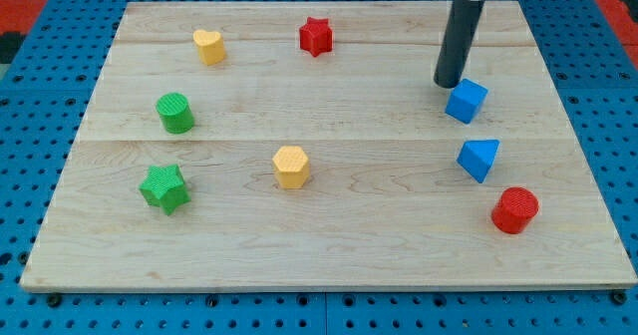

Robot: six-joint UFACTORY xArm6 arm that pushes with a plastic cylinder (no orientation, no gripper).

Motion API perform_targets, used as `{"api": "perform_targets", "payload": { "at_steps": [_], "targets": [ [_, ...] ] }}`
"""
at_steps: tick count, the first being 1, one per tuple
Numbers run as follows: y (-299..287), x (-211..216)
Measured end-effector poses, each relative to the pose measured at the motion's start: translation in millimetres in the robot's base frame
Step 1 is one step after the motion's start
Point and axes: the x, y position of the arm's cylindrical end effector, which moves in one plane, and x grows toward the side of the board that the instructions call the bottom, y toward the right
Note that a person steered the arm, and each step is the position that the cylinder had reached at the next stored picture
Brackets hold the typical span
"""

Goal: Slide the red star on top left to the cube

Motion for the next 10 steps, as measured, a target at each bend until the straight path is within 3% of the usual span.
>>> {"api": "perform_targets", "payload": {
  "at_steps": [2, 4, 5, 6, 7, 8, 10],
  "targets": [
    [25.8, 28.6],
    [-82.2, -37.6],
    [-166.5, -2.8],
    [-215.6, -43.6],
    [-213.2, -89.0],
    [-178.0, -94.9],
    [-47.4, -14.6]
  ]
}}
